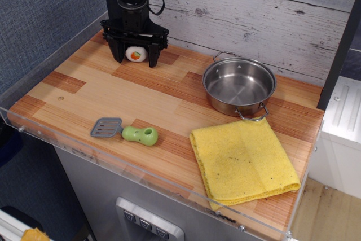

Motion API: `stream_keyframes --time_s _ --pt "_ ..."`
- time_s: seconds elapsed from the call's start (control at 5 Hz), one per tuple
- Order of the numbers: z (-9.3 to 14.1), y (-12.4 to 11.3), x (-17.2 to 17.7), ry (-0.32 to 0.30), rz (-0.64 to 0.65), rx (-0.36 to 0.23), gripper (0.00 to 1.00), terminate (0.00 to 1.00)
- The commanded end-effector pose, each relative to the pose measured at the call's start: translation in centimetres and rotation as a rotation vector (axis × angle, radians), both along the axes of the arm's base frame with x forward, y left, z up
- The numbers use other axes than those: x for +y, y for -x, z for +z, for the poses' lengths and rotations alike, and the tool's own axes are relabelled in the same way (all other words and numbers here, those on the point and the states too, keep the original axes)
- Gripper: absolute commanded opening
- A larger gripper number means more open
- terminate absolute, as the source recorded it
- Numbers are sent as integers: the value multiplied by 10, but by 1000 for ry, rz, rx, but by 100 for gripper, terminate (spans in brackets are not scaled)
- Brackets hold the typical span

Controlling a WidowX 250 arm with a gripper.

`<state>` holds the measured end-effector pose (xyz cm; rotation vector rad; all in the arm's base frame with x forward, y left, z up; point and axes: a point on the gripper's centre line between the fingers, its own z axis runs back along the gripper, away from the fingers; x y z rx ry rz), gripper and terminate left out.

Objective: Move the sushi on the top left of the table.

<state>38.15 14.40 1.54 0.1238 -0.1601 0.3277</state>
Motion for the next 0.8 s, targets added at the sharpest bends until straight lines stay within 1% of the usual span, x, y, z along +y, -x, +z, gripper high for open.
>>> stream_keyframes --time_s 0.0,0.2,0.4,0.6 --pt "55 8 5 -5 16 -117 100 0" --pt "82 12 -6 -2 28 -161 100 0" --pt "104 21 -15 4 31 -195 100 0" --pt "128 39 -26 -5 44 -245 100 0"
